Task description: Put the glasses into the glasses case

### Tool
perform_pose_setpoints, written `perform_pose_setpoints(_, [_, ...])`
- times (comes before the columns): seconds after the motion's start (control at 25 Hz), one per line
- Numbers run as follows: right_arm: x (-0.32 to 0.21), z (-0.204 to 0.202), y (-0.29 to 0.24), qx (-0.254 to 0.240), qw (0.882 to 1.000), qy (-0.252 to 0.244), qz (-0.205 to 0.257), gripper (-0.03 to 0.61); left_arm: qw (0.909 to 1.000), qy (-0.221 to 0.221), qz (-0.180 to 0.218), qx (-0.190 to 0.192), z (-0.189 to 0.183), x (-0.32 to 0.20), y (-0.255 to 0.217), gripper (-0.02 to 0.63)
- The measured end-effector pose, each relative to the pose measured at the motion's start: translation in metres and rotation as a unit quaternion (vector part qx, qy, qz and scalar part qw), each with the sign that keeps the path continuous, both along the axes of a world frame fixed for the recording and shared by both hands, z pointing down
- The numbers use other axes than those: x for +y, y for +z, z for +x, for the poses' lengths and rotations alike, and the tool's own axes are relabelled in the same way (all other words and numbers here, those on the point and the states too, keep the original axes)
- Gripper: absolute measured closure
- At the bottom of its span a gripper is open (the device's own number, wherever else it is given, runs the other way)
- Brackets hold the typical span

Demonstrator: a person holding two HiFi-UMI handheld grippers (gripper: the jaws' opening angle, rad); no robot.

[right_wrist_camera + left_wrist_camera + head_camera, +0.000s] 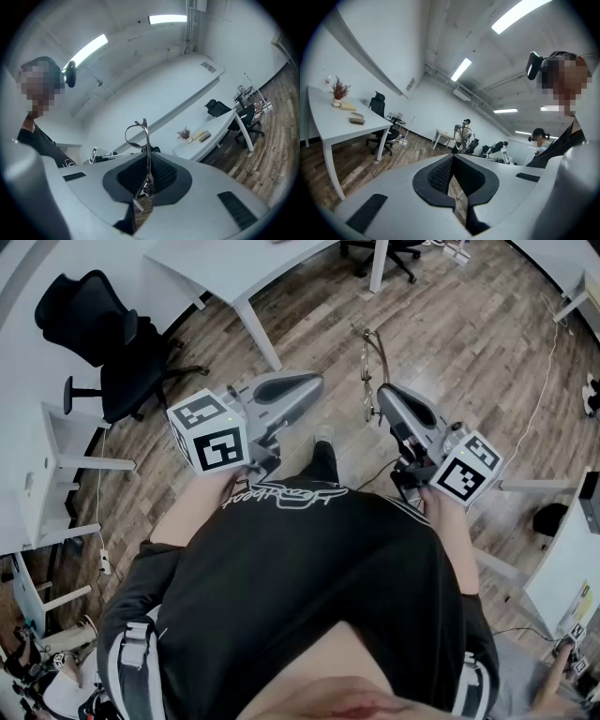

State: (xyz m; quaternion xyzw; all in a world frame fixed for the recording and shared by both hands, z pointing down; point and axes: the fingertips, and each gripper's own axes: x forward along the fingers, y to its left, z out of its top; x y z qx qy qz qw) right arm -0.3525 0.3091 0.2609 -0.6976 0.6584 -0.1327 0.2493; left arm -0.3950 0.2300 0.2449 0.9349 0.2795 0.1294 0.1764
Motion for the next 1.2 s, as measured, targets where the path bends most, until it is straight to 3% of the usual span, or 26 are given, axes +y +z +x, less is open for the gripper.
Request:
perform_pose_setpoints(0.44, [0.009,-0.01,0.0,0.016,1.0,0.017,-0.018,0.554,0.9999,0.008,-0.01,0.006,-0.005,0.009,0.002,0.609])
perform_pose_setpoints(0.92, [-0.003,0.022,-0.002,0.011,1.0,0.012,-0.012,0.554,0.9997,-0.007,-0.012,0.022,0.013,-0.009,0.003,0.609])
perform_pose_setpoints(1.2, [-0.037,0.045,0.004,0.01,1.0,0.0,-0.015,0.555,0.9995,-0.016,-0.014,0.022,0.032,-0.041,0.011,0.609])
